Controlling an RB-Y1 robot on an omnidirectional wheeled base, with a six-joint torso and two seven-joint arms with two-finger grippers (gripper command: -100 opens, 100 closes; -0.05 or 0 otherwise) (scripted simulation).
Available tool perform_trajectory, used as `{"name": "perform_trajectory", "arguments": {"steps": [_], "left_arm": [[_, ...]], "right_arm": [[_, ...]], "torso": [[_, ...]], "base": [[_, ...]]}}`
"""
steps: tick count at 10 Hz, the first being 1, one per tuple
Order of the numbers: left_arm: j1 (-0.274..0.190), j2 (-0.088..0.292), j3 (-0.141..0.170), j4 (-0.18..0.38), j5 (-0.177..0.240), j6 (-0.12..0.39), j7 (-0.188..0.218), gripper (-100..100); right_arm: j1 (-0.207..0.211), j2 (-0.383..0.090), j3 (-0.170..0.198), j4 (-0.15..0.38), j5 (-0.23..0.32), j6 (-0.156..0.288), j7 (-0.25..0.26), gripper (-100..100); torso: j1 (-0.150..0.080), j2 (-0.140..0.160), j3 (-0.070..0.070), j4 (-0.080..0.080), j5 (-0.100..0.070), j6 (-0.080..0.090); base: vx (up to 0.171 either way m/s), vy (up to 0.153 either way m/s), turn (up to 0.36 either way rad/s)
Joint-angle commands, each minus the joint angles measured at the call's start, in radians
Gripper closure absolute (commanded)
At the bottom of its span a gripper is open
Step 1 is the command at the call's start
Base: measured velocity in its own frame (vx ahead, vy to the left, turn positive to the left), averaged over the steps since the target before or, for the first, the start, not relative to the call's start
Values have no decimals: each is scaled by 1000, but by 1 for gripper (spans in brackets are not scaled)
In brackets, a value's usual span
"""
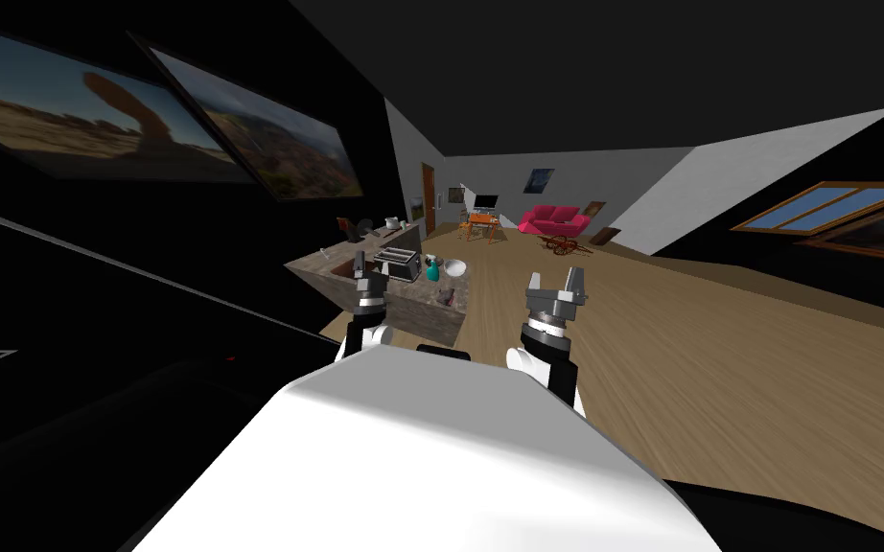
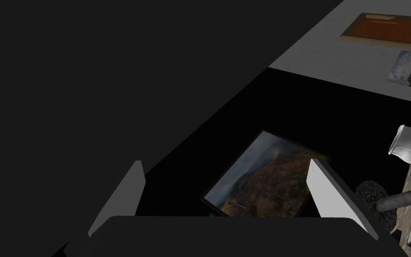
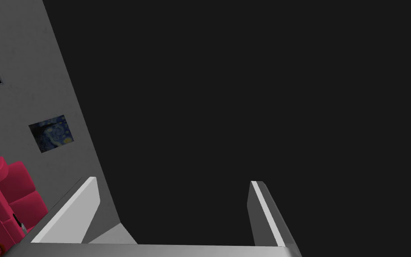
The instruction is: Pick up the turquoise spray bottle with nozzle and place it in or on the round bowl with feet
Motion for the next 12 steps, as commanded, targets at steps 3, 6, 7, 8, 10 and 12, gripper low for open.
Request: {"name": "perform_trajectory", "arguments": {"steps": [3,6,7,8,10,12], "left_arm": [[-37,89,27,67,27,-3,-10,-100],[-90,145,64,153,66,-11,-18,-100],[-114,162,80,188,83,-15,-20,-100],[-140,177,98,222,103,-20,-21,-100],[-169,191,118,271,125,-26,-22,-100],[-201,204,139,320,148,-33,-22,-100]], "right_arm": [[0,0,0,0,0,0,0,0],[0,0,0,0,0,0,0,0],[0,0,0,0,0,0,0,0],[0,0,0,0,0,0,0,0],[0,0,0,0,0,0,0,0],[0,0,0,0,0,0,0,0]], "torso": [[-3,4,2,1,-1,0],[-7,6,4,1,-2,0],[-9,6,4,1,-2,0],[-9,6,3,1,-2,0],[-7,3,2,1,-2,0],[-5,1,1,0,-1,0]], "base": [[-69,-64,71],[-102,-120,74],[-84,-140,89],[-82,-140,79],[-33,-89,32],[-22,-77,39]]}}
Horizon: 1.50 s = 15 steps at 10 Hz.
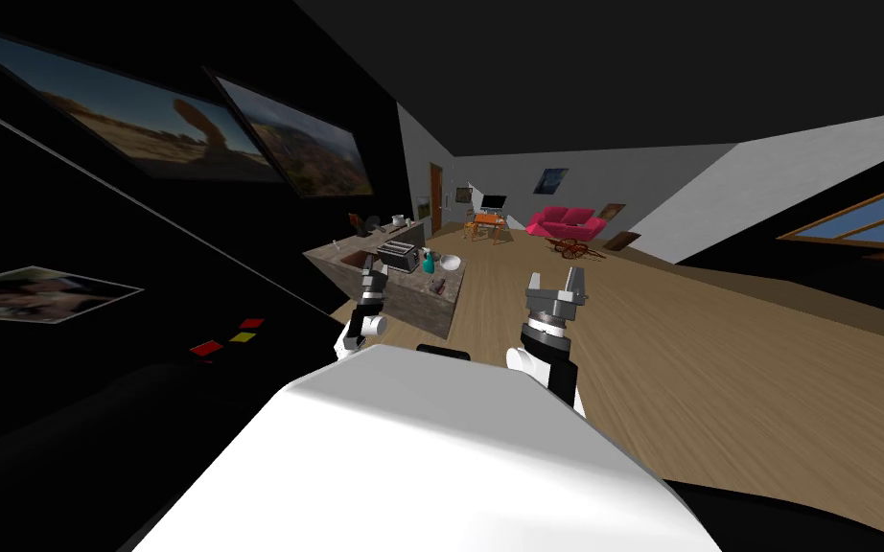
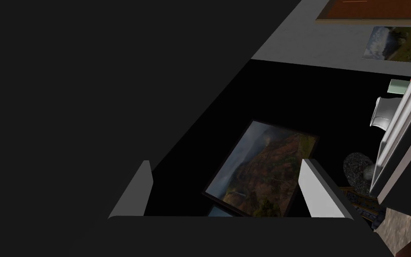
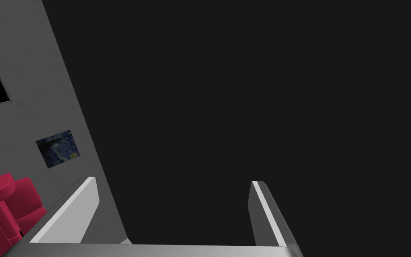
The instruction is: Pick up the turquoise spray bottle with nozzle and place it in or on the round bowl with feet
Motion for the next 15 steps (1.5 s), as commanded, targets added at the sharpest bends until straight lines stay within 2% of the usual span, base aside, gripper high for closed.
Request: {"name": "perform_trajectory", "arguments": {"steps": [1,2,3,5,6,7,8,9,10,11,12,13,14,15], "left_arm": [[-17,6,11,29,12,-3,-1,-100],[-51,17,33,72,38,-11,0,-100],[-51,17,33,80,38,-11,0,-100],[-127,36,83,164,95,-30,2,-100],[-128,36,83,188,95,-30,2,-100],[-166,43,109,221,126,-41,5,-100],[-169,43,109,244,126,-41,5,-100],[-212,49,136,286,159,-53,8,-100],[-212,49,136,302,159,-53,8,-100],[-256,54,165,339,193,-66,12,-100],[-256,54,165,361,193,-66,12,-100],[-299,57,194,398,228,-80,16,-100],[-302,57,194,420,228,-80,16,-100],[-343,59,224,459,265,-95,21,-100]], "right_arm": [[0,0,0,0,0,0,0,0],[0,0,0,0,0,0,0,0],[0,0,0,0,0,0,0,0],[0,0,0,0,0,0,0,0],[0,0,0,0,0,0,0,0],[0,0,0,0,0,0,0,0],[0,0,0,0,0,0,0,0],[0,0,0,0,0,0,0,0],[0,0,0,0,0,0,0,0],[0,0,0,0,0,0,0,0],[0,0,0,0,0,0,0,0],[0,0,0,0,0,0,0,0],[0,0,0,0,0,0,0,0],[0,0,0,0,0,0,0,0]], "torso": [[0,0,0,0,0,0],[0,0,0,0,0,0],[-2,-1,-1,0,0,0],[-1,-2,-1,0,0,0],[-4,-2,-1,0,-1,0],[-5,-1,-1,0,-1,0],[-4,-2,-1,0,-1,0],[-3,-2,-1,0,-1,0],[-4,-4,-2,-1,-1,0],[-3,-4,-2,-1,-1,0],[-3,-4,-2,-1,-1,0],[-2,-3,-2,-1,-1,0],[-3,-4,-2,-1,-1,0],[-2,-3,-2,-1,-1,0]], "base": [[-26,-75,29],[-9,-114,32],[0,-99,27],[-4,-125,41],[-8,-151,24],[0,-145,24],[7,-118,11],[34,-144,18],[24,-117,19],[24,-119,19],[12,-105,9],[24,-127,14],[17,-118,9],[29,-146,9]]}}
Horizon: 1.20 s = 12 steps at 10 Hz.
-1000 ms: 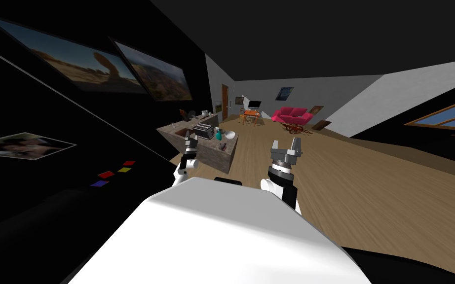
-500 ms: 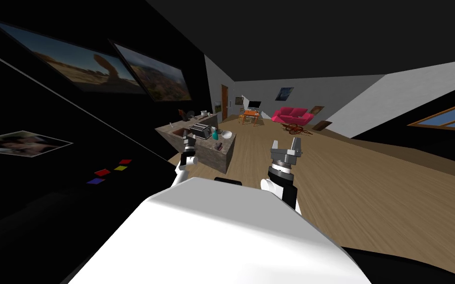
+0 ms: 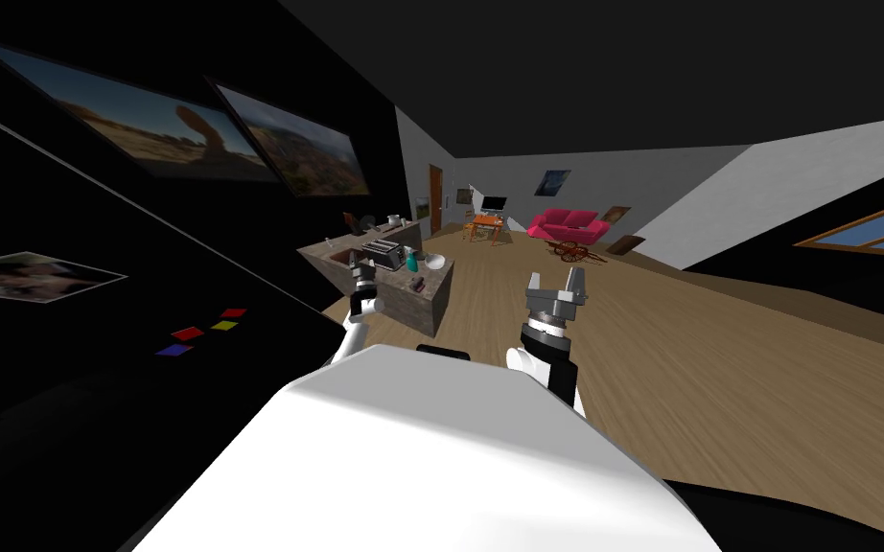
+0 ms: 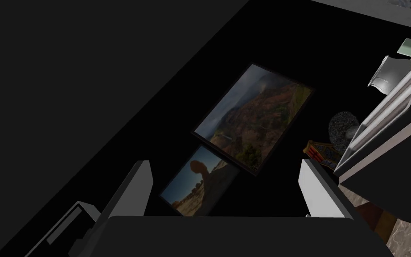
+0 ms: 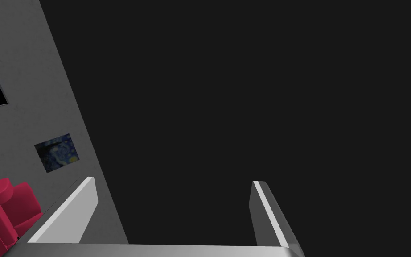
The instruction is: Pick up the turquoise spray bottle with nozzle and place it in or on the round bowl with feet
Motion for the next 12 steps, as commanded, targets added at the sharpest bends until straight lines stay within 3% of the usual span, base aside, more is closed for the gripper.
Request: {"name": "perform_trajectory", "arguments": {"steps": [1,2,3,4,5,6,7,9,10,12], "left_arm": [[-30,1,15,45,18,-7,1,-100],[-73,1,45,80,55,-23,7,-100],[-77,1,45,104,55,-23,7,-100],[-120,1,76,139,92,-39,13,-100],[-125,1,76,162,92,-39,13,-100],[-161,-1,107,190,130,-56,19,-100],[-172,-1,107,219,130,-56,19,-100],[-249,-8,168,302,198,-91,32,-100],[-267,-8,168,329,206,-91,32,-100],[-338,-21,228,408,272,-126,47,-100]], "right_arm": [[0,0,0,0,0,0,0,0],[0,0,0,0,0,0,0,0],[0,0,0,0,0,0,0,0],[0,0,0,0,0,0,0,0],[0,0,0,0,0,0,0,0],[0,0,0,0,0,0,0,0],[0,0,0,0,0,0,0,0],[0,0,0,0,0,0,0,0],[0,0,0,0,0,0,0,0],[0,0,0,0,0,0,0,0]], "torso": [[0,0,0,0,0,0],[1,0,0,0,0,0],[1,-1,-1,0,0,0],[2,-1,-1,0,0,0],[1,-2,-1,0,0,0],[2,-2,-1,0,0,0],[0,-2,-1,-1,0,0],[1,-2,-1,-1,0,0],[-3,-3,-2,-1,-1,0],[-1,-3,-2,-1,0,0]], "base": [[31,-123,14],[43,-134,6],[39,-110,8],[60,-129,2],[50,-117,11],[53,-156,-1],[56,-129,13],[68,-164,1],[64,-143,16],[77,-169,-2]]}}
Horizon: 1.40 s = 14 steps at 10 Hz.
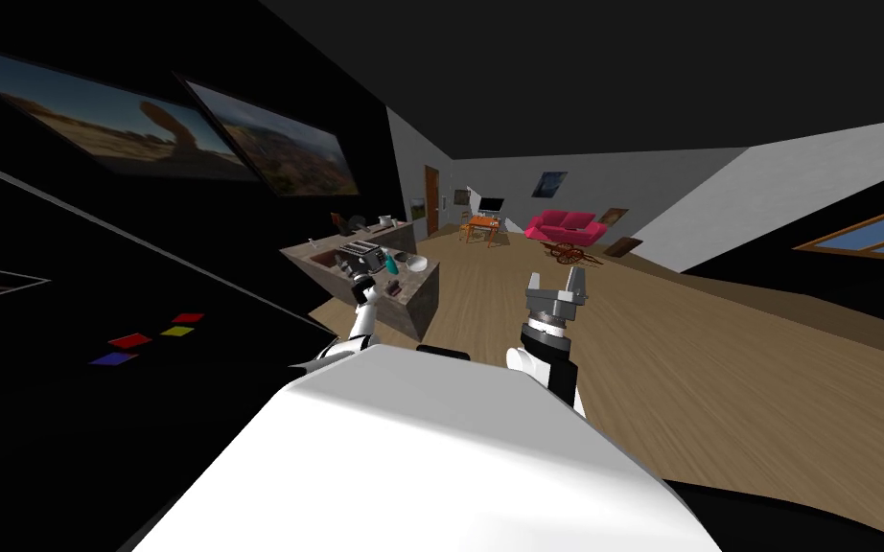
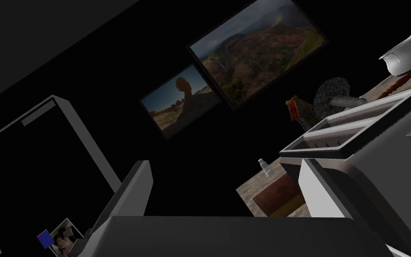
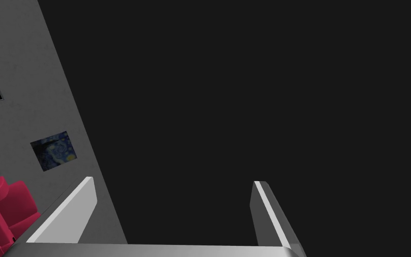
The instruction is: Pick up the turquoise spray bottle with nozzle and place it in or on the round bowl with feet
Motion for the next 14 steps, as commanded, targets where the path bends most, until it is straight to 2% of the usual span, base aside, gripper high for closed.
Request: {"name": "perform_trajectory", "arguments": {"steps": [1,2,3,4,5,7,8,11,14], "left_arm": [[-45,-4,18,50,27,-12,4,-100],[-78,-12,47,84,63,-30,11,-100],[-89,-12,47,99,63,-30,11,-100],[-129,-22,75,131,98,-48,18,-100],[-132,-22,75,144,98,-48,18,-100],[-204,-44,129,211,165,-83,34,-100],[-212,-44,129,226,165,-83,34,-100],[-314,-81,201,324,254,-135,58,-100],[-389,-123,263,390,324,-183,81,-100]], "right_arm": [[0,0,0,0,0,0,0,0],[0,0,0,0,0,0,0,0],[0,0,0,0,0,0,0,0],[0,0,0,0,0,0,0,0],[0,0,0,0,0,0,0,0],[0,0,0,0,0,0,0,0],[0,0,0,0,0,0,0,0],[0,0,0,0,0,0,0,0],[0,0,0,0,0,0,0,0]], "torso": [[0,0,0,0,0,0],[3,0,0,0,0,0],[3,-1,-1,0,1,0],[5,0,0,0,1,0],[5,1,1,0,1,0],[6,1,0,0,1,0],[4,-2,-1,0,1,0],[7,-3,-2,-1,1,0],[11,-4,-3,-1,2,-1]], "base": [[88,-131,14],[105,-139,-9],[68,-104,5],[52,-97,-3],[60,-76,1],[105,-112,-1],[111,-110,8],[130,-75,16],[145,-9,48]]}}
